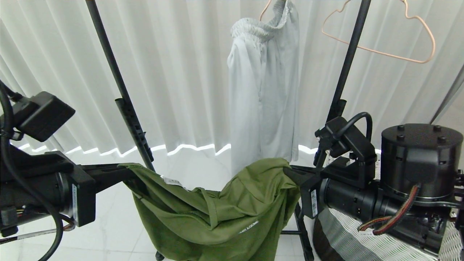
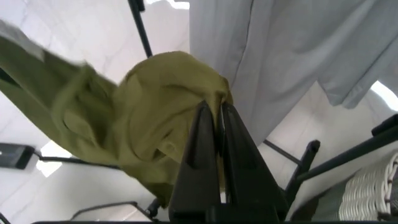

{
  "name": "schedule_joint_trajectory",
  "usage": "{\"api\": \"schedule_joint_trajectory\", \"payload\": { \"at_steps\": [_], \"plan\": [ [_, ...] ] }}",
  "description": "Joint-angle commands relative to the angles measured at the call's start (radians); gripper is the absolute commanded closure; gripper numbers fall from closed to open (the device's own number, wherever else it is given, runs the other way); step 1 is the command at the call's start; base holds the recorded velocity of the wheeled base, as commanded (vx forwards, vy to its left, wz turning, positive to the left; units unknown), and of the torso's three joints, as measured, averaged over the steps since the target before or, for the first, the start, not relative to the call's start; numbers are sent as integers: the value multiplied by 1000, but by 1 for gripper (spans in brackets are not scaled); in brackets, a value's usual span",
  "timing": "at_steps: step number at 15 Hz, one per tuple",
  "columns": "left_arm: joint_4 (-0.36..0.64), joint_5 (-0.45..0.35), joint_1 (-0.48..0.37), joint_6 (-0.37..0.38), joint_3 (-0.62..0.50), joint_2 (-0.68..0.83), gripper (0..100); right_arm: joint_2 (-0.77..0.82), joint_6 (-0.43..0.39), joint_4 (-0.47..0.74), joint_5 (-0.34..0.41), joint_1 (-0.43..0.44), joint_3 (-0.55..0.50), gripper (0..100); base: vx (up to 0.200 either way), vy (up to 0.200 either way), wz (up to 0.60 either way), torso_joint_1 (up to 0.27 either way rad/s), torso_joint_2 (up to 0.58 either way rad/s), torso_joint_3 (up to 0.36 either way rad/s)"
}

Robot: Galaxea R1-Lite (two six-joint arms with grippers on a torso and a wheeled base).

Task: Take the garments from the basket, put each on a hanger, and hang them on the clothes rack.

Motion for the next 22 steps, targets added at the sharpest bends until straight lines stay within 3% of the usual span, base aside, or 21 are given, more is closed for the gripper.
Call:
{"api": "schedule_joint_trajectory", "payload": {
  "at_steps": [1,5,6,8,9,12,15,18,22],
  "plan": [
    [1,-2,4,0,-2,-27,100,5,0,-2,0,0,25,100,0,0,0,0,0,0],
    [1,-4,1,-29,-179,42,100,-7,0,-3,-7,0,70,100,0,0,0,0,0,0],
    [8,-1,-2,-46,-343,116,100,-10,0,-5,-17,2,90,100,0,0,0,0,0,0],
    [25,3,-22,-45,-513,195,100,-18,0,-6,-18,0,119,100,0,0,0,0,0,0],
    [63,4,-47,-46,-570,217,100,-29,0,-6,-26,0,134,0,0,0,0,0,0,0],
    [149,16,-142,-45,-614,242,100,-58,6,-12,-96,2,182,0,0,0,0,0,0,0],
    [149,115,-223,-42,-610,283,100,-96,2,-38,-92,13,188,0,0,0,0,0,0,0],
    [149,268,-306,-42,-591,344,100,-86,0,-38,-89,82,136,0,0,0,0,0,0,0],
    [148,282,-356,-45,-559,341,100,5,0,-37,-87,109,-2,0,0,0,0,0,0,0]
  ]
}}
